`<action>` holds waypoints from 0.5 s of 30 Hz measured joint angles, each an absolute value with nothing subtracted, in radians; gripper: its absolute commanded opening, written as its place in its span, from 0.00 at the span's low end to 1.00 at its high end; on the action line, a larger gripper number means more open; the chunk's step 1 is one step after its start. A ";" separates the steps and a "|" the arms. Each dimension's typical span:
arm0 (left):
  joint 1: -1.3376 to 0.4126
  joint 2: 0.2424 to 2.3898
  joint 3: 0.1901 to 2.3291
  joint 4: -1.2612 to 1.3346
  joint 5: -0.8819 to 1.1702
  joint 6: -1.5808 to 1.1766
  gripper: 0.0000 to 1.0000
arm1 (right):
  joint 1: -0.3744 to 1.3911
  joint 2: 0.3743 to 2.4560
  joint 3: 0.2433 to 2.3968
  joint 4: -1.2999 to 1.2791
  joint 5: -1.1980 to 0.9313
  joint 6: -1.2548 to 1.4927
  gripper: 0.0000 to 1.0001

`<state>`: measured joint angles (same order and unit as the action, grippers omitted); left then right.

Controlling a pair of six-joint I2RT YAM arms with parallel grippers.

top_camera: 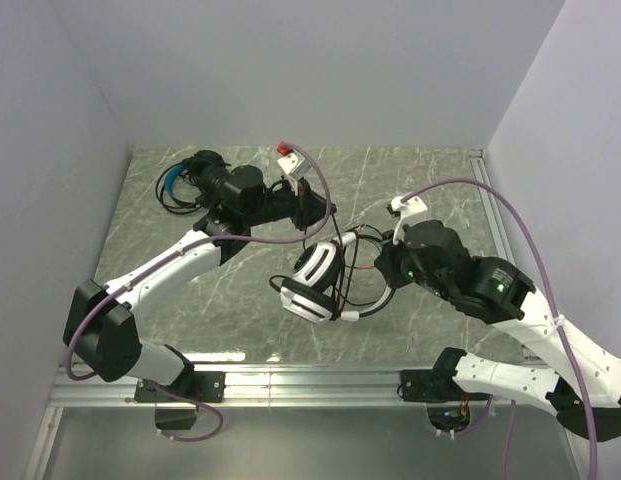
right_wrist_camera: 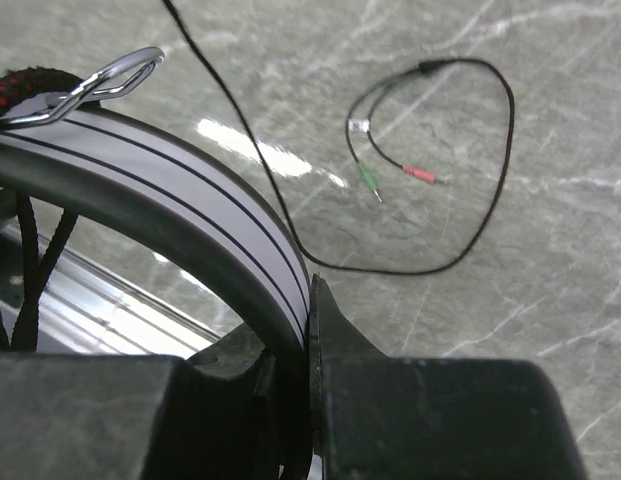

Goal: Wrap the headphones

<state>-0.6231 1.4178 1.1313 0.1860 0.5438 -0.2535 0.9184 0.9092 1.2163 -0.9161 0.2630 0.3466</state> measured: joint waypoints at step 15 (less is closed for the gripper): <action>-0.617 1.551 0.939 0.715 0.741 -0.555 0.18 | 0.921 0.966 1.527 -0.945 0.253 0.352 0.00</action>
